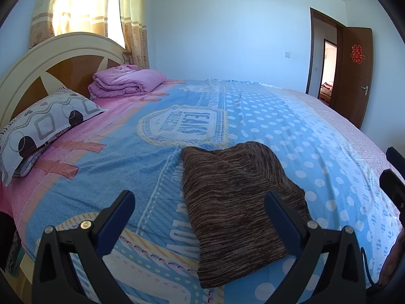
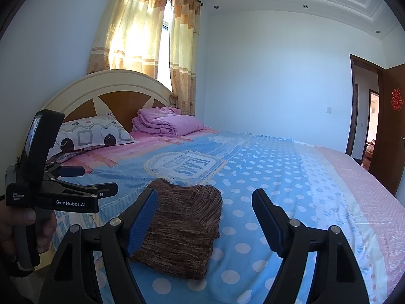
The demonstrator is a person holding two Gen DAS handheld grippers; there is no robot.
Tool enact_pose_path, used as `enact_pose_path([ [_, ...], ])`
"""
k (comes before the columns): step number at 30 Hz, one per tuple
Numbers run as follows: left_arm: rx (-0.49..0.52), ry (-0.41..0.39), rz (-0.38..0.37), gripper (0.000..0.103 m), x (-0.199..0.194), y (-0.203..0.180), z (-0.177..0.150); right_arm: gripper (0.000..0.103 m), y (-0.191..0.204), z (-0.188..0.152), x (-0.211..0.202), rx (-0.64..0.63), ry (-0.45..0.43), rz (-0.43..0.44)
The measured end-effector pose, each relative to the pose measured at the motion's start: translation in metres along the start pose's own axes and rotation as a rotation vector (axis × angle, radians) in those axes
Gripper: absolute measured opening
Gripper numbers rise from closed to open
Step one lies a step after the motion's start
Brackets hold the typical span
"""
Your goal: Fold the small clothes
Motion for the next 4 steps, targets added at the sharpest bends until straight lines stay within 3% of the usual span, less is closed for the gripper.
enact_pose_path([
  [4, 0.007, -0.007, 0.016, 0.103, 0.0021, 0.0014, -0.0008, 0.077, 0.0005, -0.0019, 0.0025, 0.0, 0.01, 0.004],
])
Point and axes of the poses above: each gripper's, at about its wrist camera, not at the fingertips, and x roughly the way its jaws point, y to its left, z to its top, the point moved 4 cm from there along x, roughly the way its jaws point, and after that the axes turned 10 degrees about y, right-handed, at the moved point
